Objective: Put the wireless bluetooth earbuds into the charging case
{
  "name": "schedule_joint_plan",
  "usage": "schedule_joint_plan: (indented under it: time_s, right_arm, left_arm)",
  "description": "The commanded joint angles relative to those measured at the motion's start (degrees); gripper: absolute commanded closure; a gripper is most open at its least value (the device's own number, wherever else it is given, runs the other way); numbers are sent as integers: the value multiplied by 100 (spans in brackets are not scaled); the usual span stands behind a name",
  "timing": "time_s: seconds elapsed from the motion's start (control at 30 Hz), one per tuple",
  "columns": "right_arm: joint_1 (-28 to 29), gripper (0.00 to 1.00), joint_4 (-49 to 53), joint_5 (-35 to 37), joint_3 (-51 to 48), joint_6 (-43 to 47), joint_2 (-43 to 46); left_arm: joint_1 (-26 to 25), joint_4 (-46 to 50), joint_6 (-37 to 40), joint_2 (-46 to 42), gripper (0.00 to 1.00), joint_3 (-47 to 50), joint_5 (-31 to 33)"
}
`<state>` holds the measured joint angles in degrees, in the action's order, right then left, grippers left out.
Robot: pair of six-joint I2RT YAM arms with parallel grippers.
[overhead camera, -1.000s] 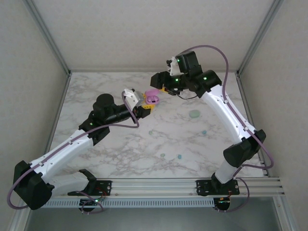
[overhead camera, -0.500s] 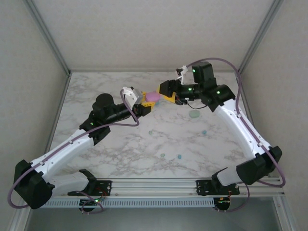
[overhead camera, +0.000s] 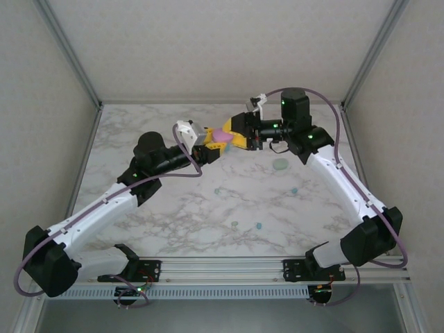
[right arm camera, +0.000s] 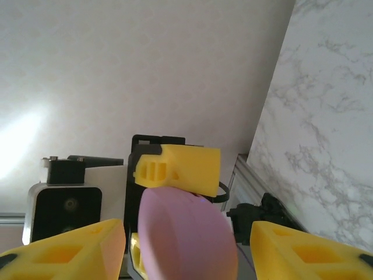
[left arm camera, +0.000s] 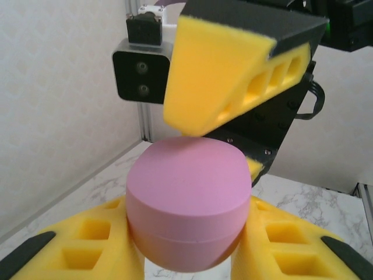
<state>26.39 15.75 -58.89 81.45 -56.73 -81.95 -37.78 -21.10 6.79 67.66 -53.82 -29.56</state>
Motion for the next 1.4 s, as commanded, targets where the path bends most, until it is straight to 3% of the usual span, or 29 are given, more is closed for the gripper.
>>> schedule_joint_plan:
  time_s: [0.0, 0.1, 0.3, 0.6, 0.77, 0.97, 1.13, 1.27, 1.37]
  right_arm:
    - [20, 42, -262, -323, -118, -132, -83]
    - [38, 49, -338, -401, -127, -155, -117]
    - [54, 53, -271, -557, -175, -66, -79]
    - [43, 81, 169, 4, -168, 247, -69]
    - [33, 88, -456, 470, -538, -109, 50]
    - [-70, 91, -1062, 1096, -1006, -421, 241]
    - [-378, 90, -785, 2291, -1472, -102, 326]
    - [-666, 90, -79, 3401, -1615, 490, -217]
    - [-863, 90, -335, 3143, -1594, 551, -1006]
  left_arm:
    - [-17, -262, -126, 55, 70, -224, -120]
    - [-14, -263, -116, 72, 70, -225, -103]
    - [-19, -119, -26, 123, 70, -329, -33]
    - [-19, 124, 81, 186, 67, -361, -26]
    - [-19, 466, 123, 195, 51, -392, 99]
    - [-17, 629, 121, 130, 34, -240, 423]
    - [-10, 643, 81, -183, 29, 19, 979]
    - [-3, 671, -80, -598, 22, 199, 1738]
    - [20, 866, -287, -908, 13, 223, 2333]
